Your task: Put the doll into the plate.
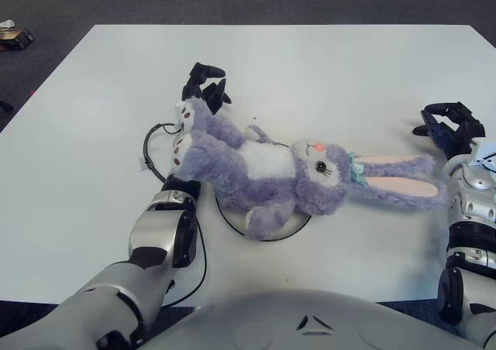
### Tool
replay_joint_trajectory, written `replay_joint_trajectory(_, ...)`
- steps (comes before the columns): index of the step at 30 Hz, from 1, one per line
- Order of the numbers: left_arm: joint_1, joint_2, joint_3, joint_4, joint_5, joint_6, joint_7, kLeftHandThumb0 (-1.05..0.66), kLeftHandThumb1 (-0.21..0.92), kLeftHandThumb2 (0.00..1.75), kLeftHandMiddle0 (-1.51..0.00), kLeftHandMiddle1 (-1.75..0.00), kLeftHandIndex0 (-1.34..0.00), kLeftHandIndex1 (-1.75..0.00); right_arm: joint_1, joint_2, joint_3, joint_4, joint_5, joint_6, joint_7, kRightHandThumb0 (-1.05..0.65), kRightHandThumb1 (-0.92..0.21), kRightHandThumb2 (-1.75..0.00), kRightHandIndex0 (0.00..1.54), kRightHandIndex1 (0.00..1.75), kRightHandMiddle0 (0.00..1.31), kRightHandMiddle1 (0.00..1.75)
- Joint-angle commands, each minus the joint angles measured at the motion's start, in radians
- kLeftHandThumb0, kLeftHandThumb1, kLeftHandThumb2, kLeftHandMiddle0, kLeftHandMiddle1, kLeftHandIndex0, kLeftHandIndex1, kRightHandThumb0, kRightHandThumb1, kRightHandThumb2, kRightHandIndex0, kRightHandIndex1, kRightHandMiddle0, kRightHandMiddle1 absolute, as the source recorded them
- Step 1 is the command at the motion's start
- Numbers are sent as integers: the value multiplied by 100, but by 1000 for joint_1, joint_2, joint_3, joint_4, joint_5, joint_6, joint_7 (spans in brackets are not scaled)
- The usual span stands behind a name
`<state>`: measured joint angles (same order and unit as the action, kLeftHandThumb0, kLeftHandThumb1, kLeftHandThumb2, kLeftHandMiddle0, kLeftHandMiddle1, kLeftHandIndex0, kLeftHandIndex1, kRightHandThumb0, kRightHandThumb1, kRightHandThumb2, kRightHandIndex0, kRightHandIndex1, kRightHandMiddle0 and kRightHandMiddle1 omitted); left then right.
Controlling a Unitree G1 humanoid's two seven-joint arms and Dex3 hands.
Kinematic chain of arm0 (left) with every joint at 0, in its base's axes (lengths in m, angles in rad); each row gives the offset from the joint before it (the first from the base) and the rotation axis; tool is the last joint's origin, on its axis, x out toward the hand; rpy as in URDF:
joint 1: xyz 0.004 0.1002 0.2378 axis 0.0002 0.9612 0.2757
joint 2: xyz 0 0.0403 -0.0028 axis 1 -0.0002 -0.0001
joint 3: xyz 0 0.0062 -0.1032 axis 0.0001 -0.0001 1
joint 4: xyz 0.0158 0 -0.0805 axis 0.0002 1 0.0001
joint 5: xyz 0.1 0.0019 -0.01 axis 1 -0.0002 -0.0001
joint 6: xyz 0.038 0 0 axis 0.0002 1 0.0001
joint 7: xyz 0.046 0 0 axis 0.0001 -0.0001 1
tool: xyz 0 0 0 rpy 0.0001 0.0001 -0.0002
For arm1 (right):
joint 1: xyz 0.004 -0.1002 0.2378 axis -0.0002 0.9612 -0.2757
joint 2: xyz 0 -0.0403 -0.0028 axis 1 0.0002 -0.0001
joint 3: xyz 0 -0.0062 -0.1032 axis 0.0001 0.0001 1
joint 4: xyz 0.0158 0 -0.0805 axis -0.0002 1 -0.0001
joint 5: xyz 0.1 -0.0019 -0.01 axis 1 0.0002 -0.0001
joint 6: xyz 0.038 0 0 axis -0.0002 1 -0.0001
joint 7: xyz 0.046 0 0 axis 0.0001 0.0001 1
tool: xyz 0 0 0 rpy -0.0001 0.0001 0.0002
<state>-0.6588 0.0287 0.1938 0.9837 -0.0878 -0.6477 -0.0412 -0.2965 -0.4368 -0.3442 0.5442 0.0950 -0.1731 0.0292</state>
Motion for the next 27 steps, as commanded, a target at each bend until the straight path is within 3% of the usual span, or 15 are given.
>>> replay_joint_trajectory(1,20,-2,4,11,-12,-10,-11,-36,92,26,-88,-157,-48,-146,8,35,35,22,-18,17,1,-1,-51,-88,67,147,49,142)
replay_joint_trajectory(15,24,-5,1,2,-14,-11,-13,-36,92,26,-88,-157,-48,-146,-27,77,75,26,1,0,18,-1,-34,-123,65,162,43,168)
replay_joint_trajectory(27,29,-8,0,-5,-17,-12,-20,-36,92,26,-88,-157,-48,-146,-56,86,109,50,-8,-26,51,-1,-32,-127,67,160,41,174)
